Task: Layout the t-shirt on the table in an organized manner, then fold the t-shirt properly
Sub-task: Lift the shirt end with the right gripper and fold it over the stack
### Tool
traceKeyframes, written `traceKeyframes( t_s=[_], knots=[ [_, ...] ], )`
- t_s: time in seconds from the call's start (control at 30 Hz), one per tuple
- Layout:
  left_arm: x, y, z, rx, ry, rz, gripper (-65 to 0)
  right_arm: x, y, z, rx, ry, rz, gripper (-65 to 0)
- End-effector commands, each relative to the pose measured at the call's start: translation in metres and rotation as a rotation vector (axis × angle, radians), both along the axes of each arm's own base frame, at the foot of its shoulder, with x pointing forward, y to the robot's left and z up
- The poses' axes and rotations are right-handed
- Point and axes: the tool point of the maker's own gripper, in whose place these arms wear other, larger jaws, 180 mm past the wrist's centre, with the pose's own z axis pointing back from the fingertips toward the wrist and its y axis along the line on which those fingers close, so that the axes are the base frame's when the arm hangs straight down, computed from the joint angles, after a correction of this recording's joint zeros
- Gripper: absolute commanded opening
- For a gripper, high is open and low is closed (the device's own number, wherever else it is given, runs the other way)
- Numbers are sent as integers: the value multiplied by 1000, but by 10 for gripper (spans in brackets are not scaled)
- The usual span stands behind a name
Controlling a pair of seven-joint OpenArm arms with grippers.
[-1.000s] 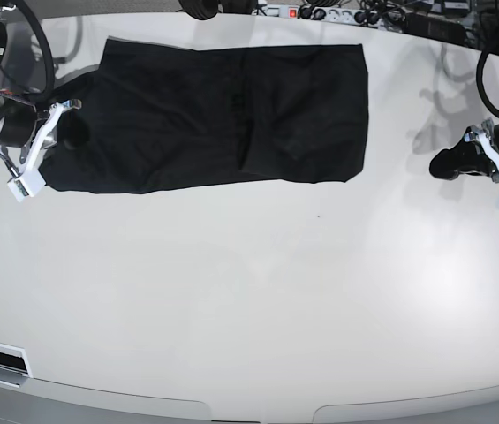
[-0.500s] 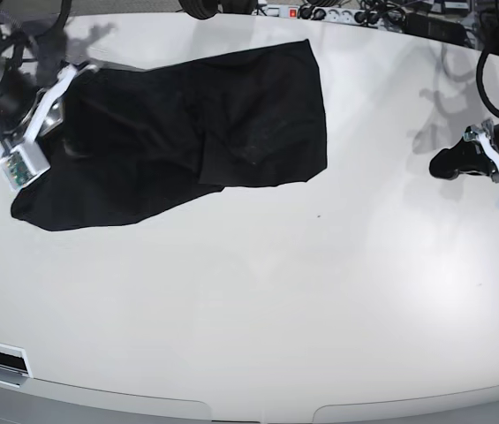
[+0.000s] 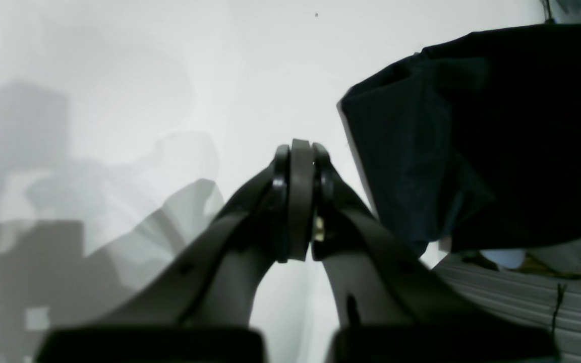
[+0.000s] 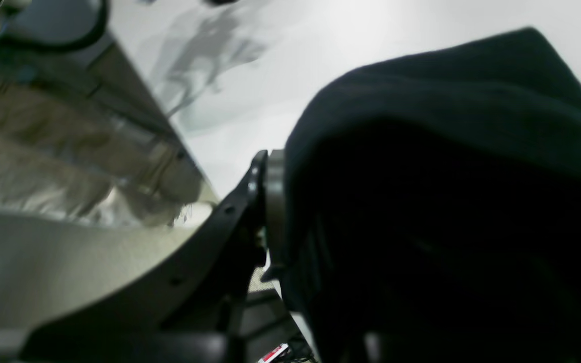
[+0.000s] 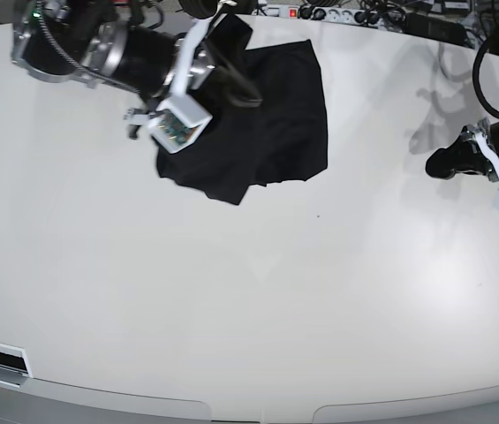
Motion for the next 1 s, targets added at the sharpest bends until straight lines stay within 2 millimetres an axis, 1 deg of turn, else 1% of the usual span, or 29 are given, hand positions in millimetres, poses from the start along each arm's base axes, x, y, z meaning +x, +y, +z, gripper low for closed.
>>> traceKeyframes(
  t_s=[0.0,0.07,0.2,0.4,0.47,0.53,0.67,0.7,0.73,0.8,0.83,0.87,0.93,0.97],
  knots=[
    [10,5,15,-3,-54,4,-650,0,12,11,58,-34,15,-650],
    [10,5,15,-3,-54,4,-650,-7,28,8,75,-29,56,-650],
    [10,5,15,-3,-55,5,-650,-14,55,11,111,-39,157,-650],
    [10,5,15,-2,-54,4,-650,-19,80,28,150,-101,263,-650],
    [10,5,15,-3,-54,4,-650,-20,87,26,155,-95,282,-650],
    [10,4,16,-5,-56,5,-650,-13,94,17,134,-86,274,-650],
    [11,3,18,-17,-62,7,-650,14,113,3,159,-40,228,-650],
    [11,3,18,-17,-62,7,-650,21,118,1,170,-25,217,-586],
    [11,3,17,-16,-61,7,-650,27,124,-1,174,-10,211,-482],
    [11,4,18,-16,-61,6,-650,39,135,1,188,2,201,-258],
    [11,4,18,-16,-62,6,-650,45,139,6,194,-9,205,-176],
    [11,4,19,-18,-64,6,-650,47,140,9,186,-14,218,-126],
    [13,6,25,-31,-75,5,-650,47,140,18,180,-15,273,-123],
    [14,6,30,-47,-85,4,-650,45,141,27,191,-25,307,-123]
  ],
)
